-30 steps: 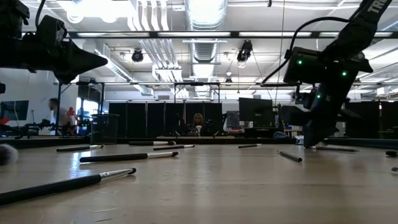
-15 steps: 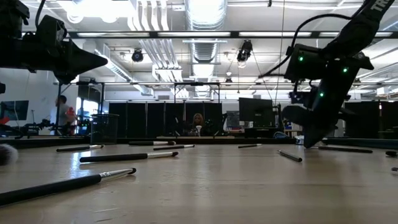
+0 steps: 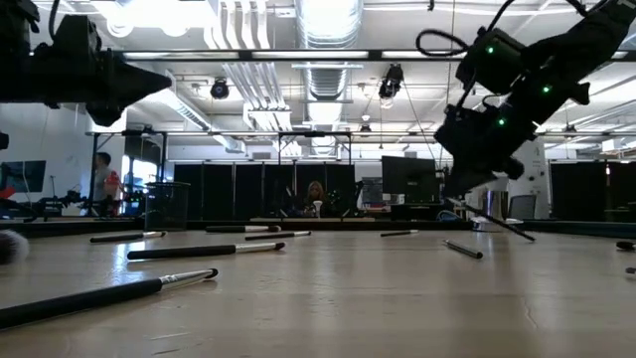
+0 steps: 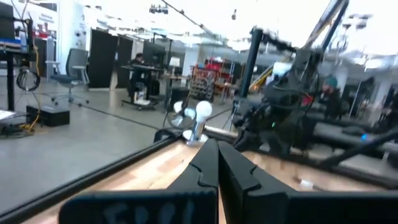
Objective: Pick & Place Makeup Supplies
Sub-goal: Put the makeup brush into the makeup holder
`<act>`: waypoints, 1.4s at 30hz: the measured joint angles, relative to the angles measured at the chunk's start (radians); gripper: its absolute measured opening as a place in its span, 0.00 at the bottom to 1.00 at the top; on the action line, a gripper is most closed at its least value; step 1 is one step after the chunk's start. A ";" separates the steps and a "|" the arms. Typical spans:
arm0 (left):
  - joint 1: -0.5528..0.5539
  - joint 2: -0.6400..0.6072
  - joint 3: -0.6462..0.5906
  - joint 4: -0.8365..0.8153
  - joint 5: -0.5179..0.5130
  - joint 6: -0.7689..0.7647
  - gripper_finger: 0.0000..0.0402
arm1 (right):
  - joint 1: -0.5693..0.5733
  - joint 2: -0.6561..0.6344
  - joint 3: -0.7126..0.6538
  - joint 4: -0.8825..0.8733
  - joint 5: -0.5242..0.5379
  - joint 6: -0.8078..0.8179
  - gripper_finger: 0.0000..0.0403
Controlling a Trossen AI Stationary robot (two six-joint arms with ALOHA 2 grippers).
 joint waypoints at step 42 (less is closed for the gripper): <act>-0.073 1.061 0.224 0.783 0.242 -0.032 0.25 | 0.171 0.364 0.135 1.107 -0.263 -0.383 0.02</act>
